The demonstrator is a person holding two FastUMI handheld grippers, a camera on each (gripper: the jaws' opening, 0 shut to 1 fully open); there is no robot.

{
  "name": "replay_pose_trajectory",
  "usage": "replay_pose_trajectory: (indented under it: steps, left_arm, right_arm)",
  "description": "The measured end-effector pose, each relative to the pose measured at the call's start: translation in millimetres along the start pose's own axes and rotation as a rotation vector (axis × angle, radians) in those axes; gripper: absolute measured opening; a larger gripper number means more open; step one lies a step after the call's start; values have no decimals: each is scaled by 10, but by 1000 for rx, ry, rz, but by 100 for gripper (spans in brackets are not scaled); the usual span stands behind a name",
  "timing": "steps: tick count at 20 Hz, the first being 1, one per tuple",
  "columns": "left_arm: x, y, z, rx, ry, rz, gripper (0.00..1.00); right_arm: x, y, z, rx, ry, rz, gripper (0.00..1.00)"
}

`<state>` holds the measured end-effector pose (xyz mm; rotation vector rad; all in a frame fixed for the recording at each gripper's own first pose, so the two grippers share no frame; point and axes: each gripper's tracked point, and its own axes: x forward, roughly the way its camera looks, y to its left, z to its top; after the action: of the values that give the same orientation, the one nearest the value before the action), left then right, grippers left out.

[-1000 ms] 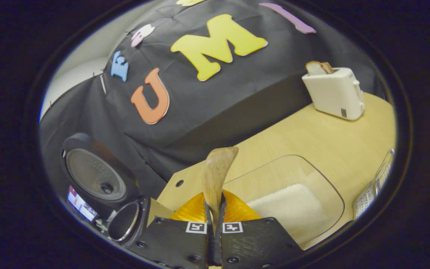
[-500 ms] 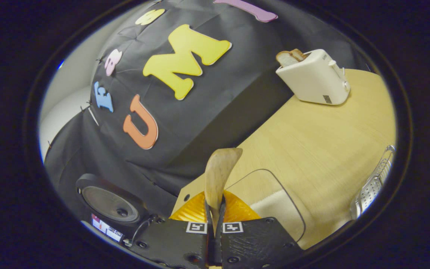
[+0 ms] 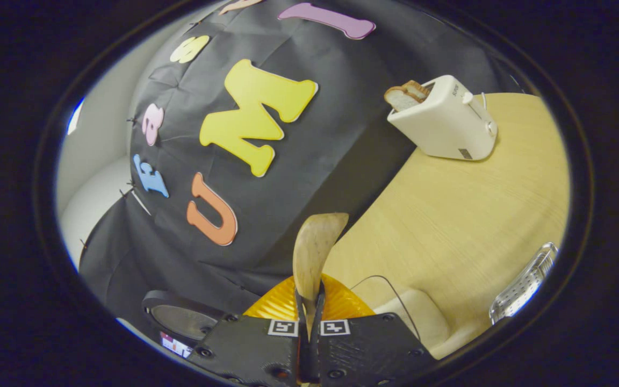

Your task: Close the left gripper, press the button to open the rice cooker; take a wooden spoon from the chopstick holder with the right hand, scoop a spoonful of rice and pour it into the rice cooker, then put the wooden spoon back into the chopstick holder.

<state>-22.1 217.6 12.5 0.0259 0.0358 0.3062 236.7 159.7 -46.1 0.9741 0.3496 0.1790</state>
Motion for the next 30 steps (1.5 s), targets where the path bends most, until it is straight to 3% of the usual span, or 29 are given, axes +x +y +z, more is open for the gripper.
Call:
replay_pose_trajectory:
  steps: [4, 9, 12, 30]
  left_arm:
    - [20, 50, -97, 11, 31, -3, 99]
    - [6, 196, -89, 6, 32, 18, 98]
    - [-11, 275, -115, 9, 39, 30, 99]
    - [33, 476, -276, -8, 85, 43, 99]
  right_arm:
    - [2, 630, -59, -35, 16, 74, 0]
    - [78, 1403, -415, -70, 80, 171, 0]
    - [130, 1698, -684, -167, 101, 192, 0]
    - [414, 2214, -1864, -619, 155, 222, 0]
